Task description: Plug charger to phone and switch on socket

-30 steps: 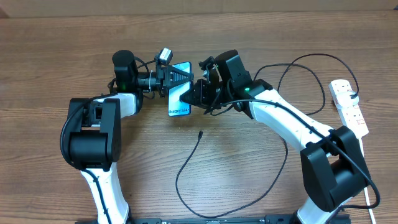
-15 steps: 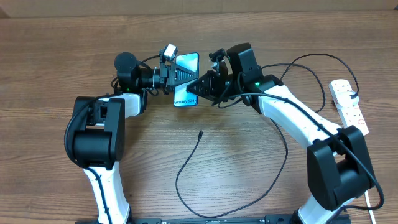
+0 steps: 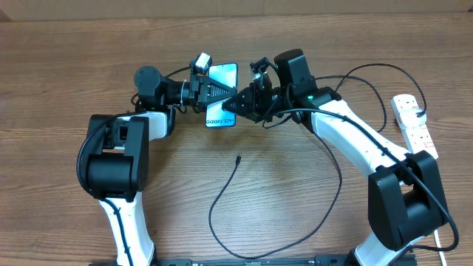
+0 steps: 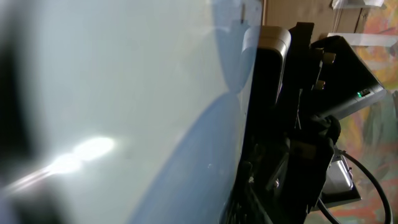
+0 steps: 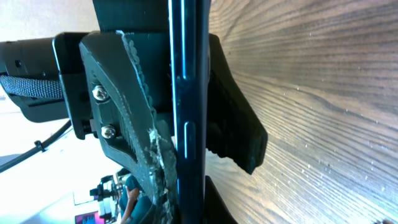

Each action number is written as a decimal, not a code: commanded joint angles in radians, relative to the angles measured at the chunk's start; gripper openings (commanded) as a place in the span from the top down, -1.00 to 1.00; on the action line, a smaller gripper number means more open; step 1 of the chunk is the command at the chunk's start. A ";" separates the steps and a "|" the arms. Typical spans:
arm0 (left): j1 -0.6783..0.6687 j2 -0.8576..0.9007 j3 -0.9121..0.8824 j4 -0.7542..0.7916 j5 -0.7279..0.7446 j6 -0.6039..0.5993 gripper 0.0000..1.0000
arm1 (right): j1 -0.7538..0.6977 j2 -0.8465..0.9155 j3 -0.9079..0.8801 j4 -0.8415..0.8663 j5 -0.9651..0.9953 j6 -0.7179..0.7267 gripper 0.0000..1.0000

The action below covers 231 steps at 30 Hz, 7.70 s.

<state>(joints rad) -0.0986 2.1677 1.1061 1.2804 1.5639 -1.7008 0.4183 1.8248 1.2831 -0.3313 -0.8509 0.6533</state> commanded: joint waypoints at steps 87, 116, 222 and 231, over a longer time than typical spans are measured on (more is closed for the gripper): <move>-0.006 -0.030 -0.182 -1.178 -0.573 0.976 0.92 | -0.028 0.038 -0.011 -0.366 0.693 -0.213 -1.00; 0.032 -0.030 -0.181 -1.332 -0.664 1.222 0.92 | -0.016 0.038 -0.013 -0.393 0.456 -0.212 -0.76; 0.218 -0.030 -0.181 -1.374 -0.699 1.119 0.92 | 0.295 0.122 0.019 -0.539 0.989 0.206 0.93; 0.218 -0.030 -0.181 -1.374 -0.699 1.129 0.91 | 0.082 0.122 0.047 -0.565 0.993 -0.007 0.93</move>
<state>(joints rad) 0.1097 2.0815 0.9585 -0.0662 1.0035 -0.5922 0.5617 1.9446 1.3060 -0.9028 0.1200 0.7647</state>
